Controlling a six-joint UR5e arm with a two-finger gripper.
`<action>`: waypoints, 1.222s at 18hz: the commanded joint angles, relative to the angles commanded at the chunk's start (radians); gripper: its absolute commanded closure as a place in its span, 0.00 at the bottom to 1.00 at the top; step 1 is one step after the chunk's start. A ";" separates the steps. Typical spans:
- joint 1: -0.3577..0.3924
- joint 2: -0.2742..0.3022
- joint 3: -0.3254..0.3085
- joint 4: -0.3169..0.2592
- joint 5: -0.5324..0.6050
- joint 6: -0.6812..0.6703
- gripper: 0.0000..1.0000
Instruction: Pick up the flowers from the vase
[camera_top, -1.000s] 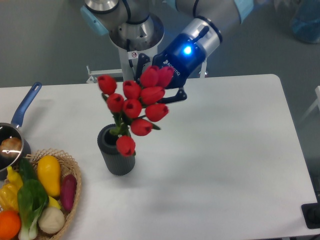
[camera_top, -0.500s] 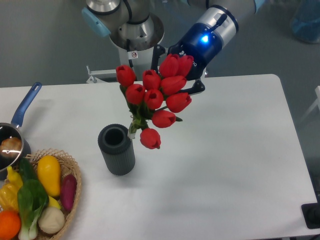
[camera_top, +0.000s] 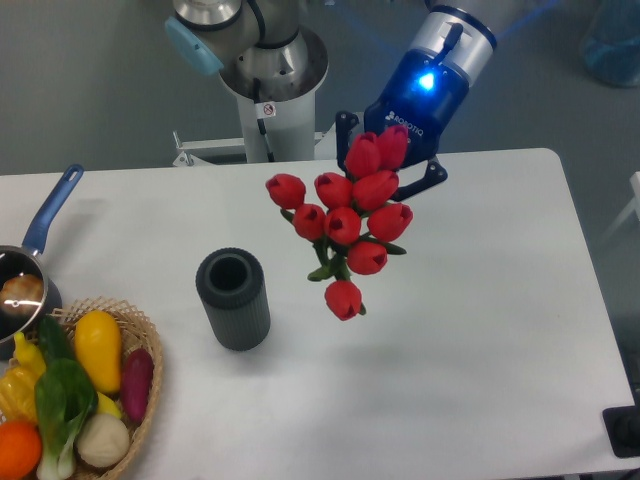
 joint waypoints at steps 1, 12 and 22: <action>-0.002 0.000 0.000 0.000 0.031 0.015 1.00; -0.025 -0.014 0.003 -0.005 0.454 0.250 1.00; -0.049 -0.060 0.046 -0.018 0.703 0.361 1.00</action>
